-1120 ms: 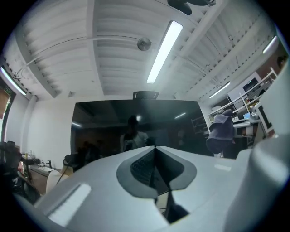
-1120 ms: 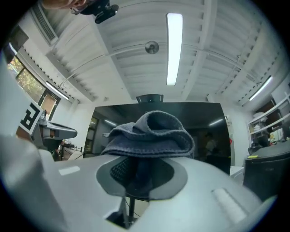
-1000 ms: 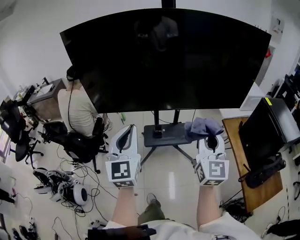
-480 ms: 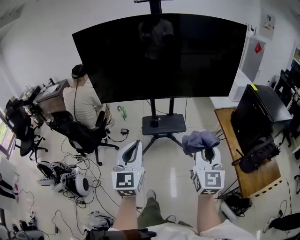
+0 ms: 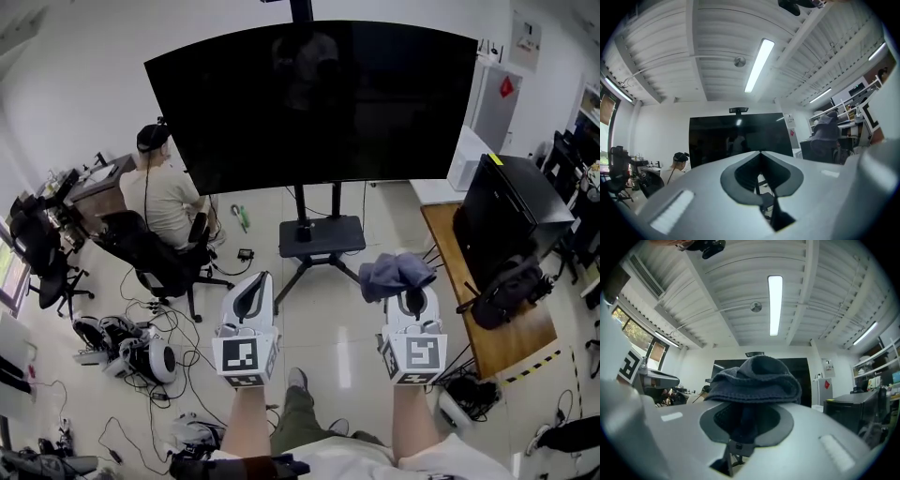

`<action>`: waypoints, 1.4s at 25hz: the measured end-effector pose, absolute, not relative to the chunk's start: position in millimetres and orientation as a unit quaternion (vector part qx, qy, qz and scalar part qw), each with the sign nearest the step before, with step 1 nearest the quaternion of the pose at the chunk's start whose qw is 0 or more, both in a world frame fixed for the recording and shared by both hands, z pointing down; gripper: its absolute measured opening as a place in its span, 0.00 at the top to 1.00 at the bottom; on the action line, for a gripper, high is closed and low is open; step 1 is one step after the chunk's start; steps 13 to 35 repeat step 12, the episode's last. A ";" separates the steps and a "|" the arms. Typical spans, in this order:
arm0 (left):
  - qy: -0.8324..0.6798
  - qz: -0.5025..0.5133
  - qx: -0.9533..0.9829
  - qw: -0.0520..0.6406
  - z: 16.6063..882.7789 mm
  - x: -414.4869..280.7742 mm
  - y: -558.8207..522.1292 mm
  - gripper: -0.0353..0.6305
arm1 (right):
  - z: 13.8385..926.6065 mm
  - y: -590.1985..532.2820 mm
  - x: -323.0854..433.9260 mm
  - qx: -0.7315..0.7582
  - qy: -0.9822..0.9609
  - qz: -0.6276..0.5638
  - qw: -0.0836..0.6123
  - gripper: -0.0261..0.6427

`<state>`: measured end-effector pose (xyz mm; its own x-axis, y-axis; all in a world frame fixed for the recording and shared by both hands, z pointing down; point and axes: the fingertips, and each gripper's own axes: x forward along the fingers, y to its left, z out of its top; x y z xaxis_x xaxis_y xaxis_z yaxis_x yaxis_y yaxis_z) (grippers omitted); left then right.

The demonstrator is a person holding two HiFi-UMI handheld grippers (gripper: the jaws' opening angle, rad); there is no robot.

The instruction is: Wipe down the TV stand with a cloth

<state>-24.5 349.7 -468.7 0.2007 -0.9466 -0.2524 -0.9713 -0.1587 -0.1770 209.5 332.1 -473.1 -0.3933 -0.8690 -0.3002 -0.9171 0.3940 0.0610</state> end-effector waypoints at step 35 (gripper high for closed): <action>0.633 0.035 -0.763 0.126 -444.4 -33.0 279.3 0.77 | -446.1 260.6 194.4 -0.531 0.838 0.085 0.096 0.87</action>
